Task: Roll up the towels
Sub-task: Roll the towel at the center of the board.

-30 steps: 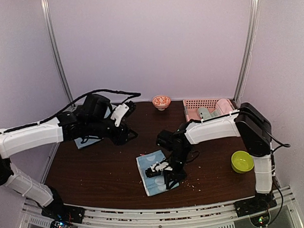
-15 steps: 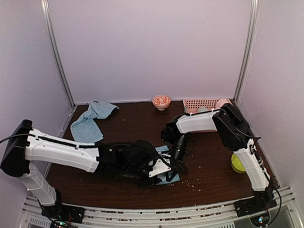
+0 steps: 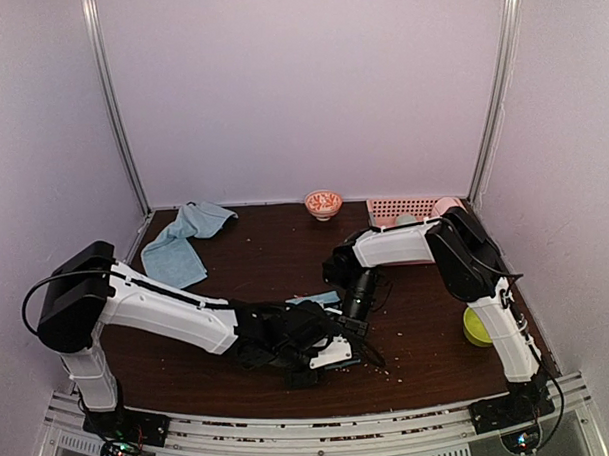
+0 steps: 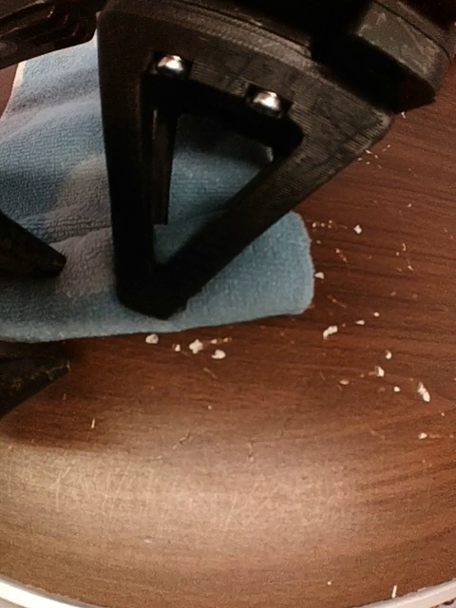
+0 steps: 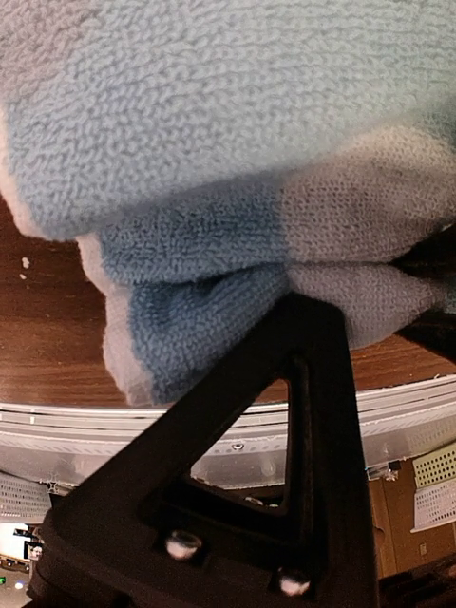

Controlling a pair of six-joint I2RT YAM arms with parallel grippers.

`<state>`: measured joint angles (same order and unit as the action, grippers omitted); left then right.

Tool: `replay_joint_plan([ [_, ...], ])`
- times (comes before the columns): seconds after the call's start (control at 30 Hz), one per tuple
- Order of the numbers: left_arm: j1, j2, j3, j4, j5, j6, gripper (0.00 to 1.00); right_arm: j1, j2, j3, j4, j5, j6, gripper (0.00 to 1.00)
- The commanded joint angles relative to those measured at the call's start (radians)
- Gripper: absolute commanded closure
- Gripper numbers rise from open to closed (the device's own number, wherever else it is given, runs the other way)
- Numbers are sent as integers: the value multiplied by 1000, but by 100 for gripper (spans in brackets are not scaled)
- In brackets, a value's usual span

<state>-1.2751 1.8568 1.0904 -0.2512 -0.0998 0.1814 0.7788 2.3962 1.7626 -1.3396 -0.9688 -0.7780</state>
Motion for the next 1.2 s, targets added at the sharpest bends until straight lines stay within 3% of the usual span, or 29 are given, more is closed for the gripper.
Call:
replay_joint_plan([
  [0.0,6,37,20,47,-32,9,73,5,37,-31,34,92,4,100],
  [0.17,6,42,0,94,-87,6,72,5,23,-34,39,87,5,100],
  [0.33,6,68,13,61,-56,8,91,2,10,-13,-5,70,-27,96],
  [0.43,7,64,28,11,-5,4,100,-24,-75,-5,-17,68,-27,79],
  [0.5,9,55,34,-23,43,-1,100,-51,-161,2,-16,69,-28,69],
  [0.57,18,51,47,-63,120,-12,100,-84,-241,33,-18,81,-10,52],
  [0.6,26,53,59,-84,165,-21,100,-104,-277,54,-18,88,5,50],
  [0.87,168,176,199,-240,612,-93,100,-232,-577,190,57,75,163,52],
  [1.03,265,287,279,-298,811,-165,100,-237,-779,29,262,6,254,47],
  [1.17,310,342,318,-318,912,-206,100,-145,-865,-104,266,88,147,49],
])
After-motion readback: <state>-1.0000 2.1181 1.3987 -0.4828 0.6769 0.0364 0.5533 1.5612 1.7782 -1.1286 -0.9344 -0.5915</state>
